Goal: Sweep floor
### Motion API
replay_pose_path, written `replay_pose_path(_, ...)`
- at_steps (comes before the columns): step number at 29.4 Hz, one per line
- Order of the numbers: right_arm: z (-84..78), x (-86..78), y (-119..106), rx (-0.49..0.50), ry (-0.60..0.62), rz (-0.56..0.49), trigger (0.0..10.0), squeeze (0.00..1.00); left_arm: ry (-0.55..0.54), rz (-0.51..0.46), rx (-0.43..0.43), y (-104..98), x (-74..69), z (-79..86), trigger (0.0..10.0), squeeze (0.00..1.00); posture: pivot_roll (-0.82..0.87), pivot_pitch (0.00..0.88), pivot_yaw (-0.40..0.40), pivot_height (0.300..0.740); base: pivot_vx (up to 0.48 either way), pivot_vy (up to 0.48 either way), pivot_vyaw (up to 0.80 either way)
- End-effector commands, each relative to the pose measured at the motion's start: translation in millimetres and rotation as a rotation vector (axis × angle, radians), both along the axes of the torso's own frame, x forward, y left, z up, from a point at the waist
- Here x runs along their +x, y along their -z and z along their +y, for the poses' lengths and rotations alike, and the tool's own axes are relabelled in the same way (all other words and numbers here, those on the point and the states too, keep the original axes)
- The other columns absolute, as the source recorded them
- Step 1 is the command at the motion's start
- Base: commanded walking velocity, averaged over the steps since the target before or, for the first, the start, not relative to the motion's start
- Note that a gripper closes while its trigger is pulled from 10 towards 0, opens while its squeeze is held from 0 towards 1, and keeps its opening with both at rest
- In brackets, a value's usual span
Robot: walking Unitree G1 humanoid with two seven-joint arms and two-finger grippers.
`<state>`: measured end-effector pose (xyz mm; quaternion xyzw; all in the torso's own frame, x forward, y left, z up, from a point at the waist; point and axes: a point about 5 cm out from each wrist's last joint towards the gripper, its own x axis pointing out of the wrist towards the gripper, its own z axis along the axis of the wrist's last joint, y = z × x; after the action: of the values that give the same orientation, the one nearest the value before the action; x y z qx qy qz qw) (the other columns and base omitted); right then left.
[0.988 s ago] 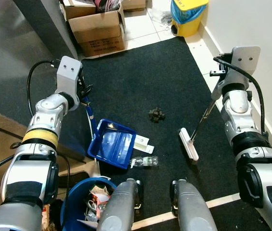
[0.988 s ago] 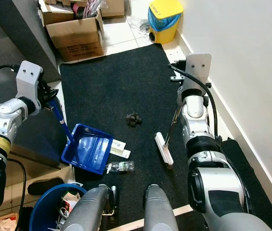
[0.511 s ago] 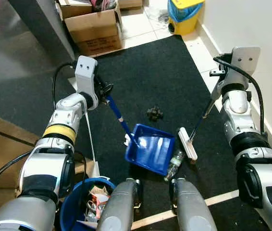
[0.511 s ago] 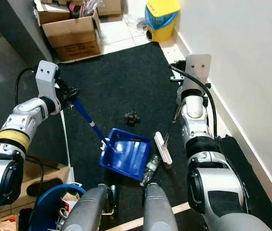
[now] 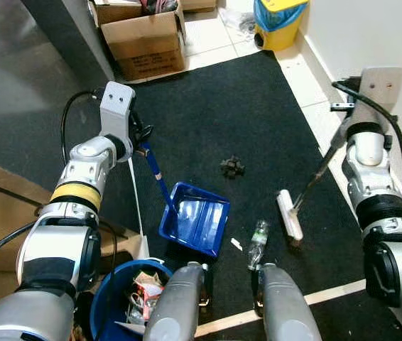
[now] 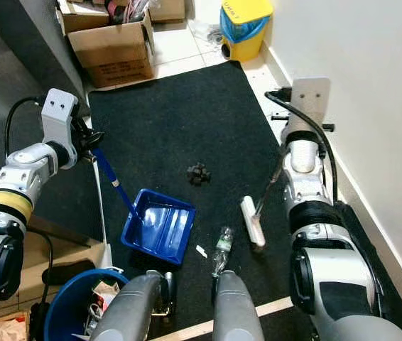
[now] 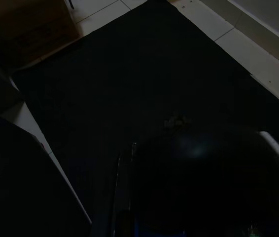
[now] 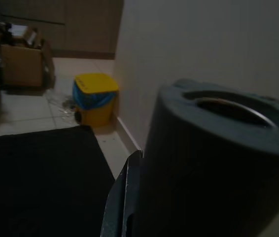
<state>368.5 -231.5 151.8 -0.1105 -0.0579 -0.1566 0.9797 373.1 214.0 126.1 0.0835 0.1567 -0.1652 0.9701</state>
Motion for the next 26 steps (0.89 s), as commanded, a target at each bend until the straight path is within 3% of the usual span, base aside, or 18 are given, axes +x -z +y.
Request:
replay_pose_path(1, -4.1, -3.9, 4.3, -0.005, 0.028, 0.014, 10.0, 0.00, -0.012, 0.027, 0.002, 8.8, -2.2, -3.1, 10.0, 0.00, -0.01, 0.192, 0.071, 0.740, 0.000, 0.000, 0.00)
replay_pose_path(5, -8.4, -10.1, 14.5, 0.013, 0.081, 0.045, 10.0, 0.00, -0.008, 0.023, -0.025, 8.0, 1.8, -17.1, 10.0, 0.00, -0.03, 0.196, 0.078, 0.740, 0.000, 0.000, 0.00)
replay_pose_path(12, -1.8, -16.8, 30.8, 0.095, 0.133, 0.075, 10.0, 0.00, 0.038, 0.014, -0.042, 3.0, 6.5, -37.8, 10.0, 0.00, -0.03, 0.193, 0.094, 0.740, 0.000, 0.000, 0.00)
replay_pose_path(14, 0.1, -18.7, 33.3, 0.137, 0.152, 0.064, 10.0, 0.00, 0.061, 0.017, -0.032, 4.6, 5.9, -44.2, 10.0, 0.00, -0.03, 0.192, 0.098, 0.740, 0.000, 0.000, 0.00)
replay_pose_path(17, 4.8, -22.8, 39.3, 0.196, 0.184, 0.051, 10.0, 0.00, 0.089, 0.036, 0.054, 12.3, 3.2, -51.5, 10.0, 0.00, -0.03, 0.190, 0.102, 0.740, 0.000, 0.000, 0.00)
replay_pose_path(19, 7.5, -24.9, 41.4, 0.218, 0.199, 0.042, 10.0, 0.00, 0.094, 0.041, 0.099, 16.1, 2.1, -53.2, 10.0, 0.00, -0.03, 0.188, 0.102, 0.740, 0.000, 0.000, 0.00)
replay_pose_path(22, 8.9, -26.2, 39.3, 0.209, 0.211, 0.017, 10.0, 0.00, 0.072, 0.049, 0.082, 15.0, 3.2, -52.3, 10.0, 0.00, -0.03, 0.188, 0.103, 0.740, 0.000, 0.000, 0.00)
replay_pose_path(26, 2.3, -23.7, 28.0, 0.169, 0.222, -0.028, 10.0, 0.00, 0.010, 0.006, 0.047, -9.5, 12.4, -33.6, 10.0, 0.00, -0.02, 0.183, 0.103, 0.740, 0.000, 0.000, 0.00)
